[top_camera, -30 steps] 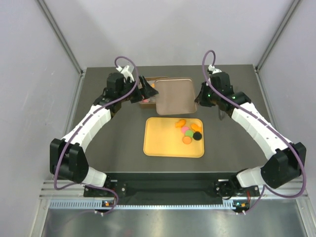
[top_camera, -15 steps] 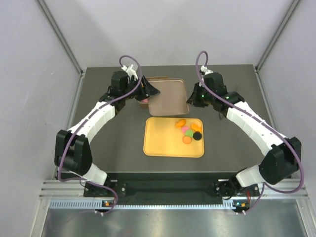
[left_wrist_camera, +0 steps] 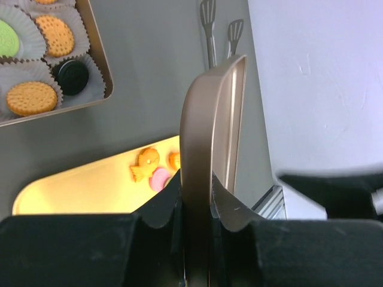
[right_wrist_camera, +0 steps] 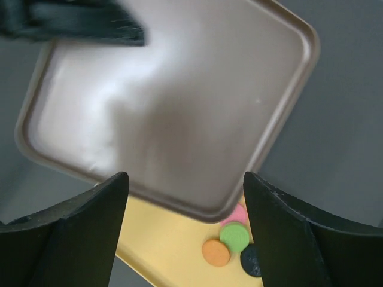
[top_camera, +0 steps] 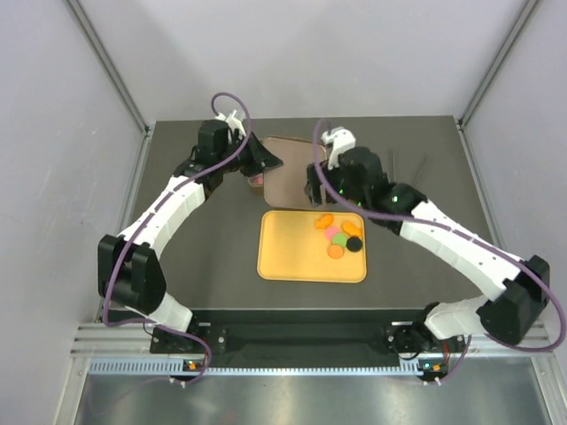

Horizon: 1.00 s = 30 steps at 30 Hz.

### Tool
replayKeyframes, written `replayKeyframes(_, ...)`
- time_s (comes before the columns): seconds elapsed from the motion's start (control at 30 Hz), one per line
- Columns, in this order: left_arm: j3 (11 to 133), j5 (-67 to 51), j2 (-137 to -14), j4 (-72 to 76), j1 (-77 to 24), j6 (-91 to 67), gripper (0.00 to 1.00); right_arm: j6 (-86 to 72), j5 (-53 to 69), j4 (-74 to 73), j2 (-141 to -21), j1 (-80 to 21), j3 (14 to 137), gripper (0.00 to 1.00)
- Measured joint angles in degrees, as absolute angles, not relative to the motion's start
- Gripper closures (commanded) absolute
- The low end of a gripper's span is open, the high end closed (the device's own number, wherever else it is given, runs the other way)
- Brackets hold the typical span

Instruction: Pack the cookies

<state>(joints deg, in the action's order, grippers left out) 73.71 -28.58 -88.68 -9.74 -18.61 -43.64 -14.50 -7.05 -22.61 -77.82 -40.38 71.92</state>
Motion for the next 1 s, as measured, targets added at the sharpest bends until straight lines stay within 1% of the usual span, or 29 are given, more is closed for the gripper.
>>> replayKeyframes(0.1,77.1,-28.4,-88.7,-12.7,-18.4,-43.6,1.00,-4.8,-13.4,-18.2,-72.9,-51.2,69.3,0.21)
replayKeyframes(0.2,79.2,-28.8,-88.7,-14.5,-18.2,-43.6,1.00,3.8,-18.3,-14.2,-71.6,-59.2,67.9,0.20)
replayKeyframes(0.37,79.5,-29.1,-88.7,-16.4,-17.8,-43.9,1.00,15.6,-27.0,-10.3,-74.2,-65.3,66.0,0.20)
replayKeyframes(0.43,79.5,-29.2,-88.7,-16.9,-17.6,-44.0,1.00,19.8,-30.8,-8.9,-77.1,-67.0,66.0,0.22)
replayKeyframes(0.6,79.3,-29.9,-88.7,-17.1,-17.3,-44.8,1.00,29.3,-37.6,-4.1,-83.9,-68.3,64.7,0.25)
replayKeyframes(0.8,78.2,-30.7,-88.7,-17.0,-17.0,-45.2,1.00,40.1,-45.8,5.9,-89.8,-68.3,63.6,0.35)
replayKeyframes(0.9,77.8,-31.0,-88.7,-17.0,-16.9,-45.4,1.00,45.1,-48.9,12.1,-91.3,-68.3,62.2,0.43)
replayKeyframes(0.93,77.6,-31.2,-88.6,-17.0,-16.8,-45.4,1.00,46.7,-49.8,14.2,-91.9,-68.3,61.8,0.46)
replayKeyframes(0.97,77.5,-31.3,-88.6,-17.0,-16.6,-45.4,1.00,48.2,-50.6,16.3,-92.5,-68.2,61.5,0.52)
replayKeyframes(1.0,77.4,-31.5,-88.6,-17.0,-16.5,-45.5,1.00,49.8,-51.4,18.5,-93.1,-68.2,61.0,0.55)
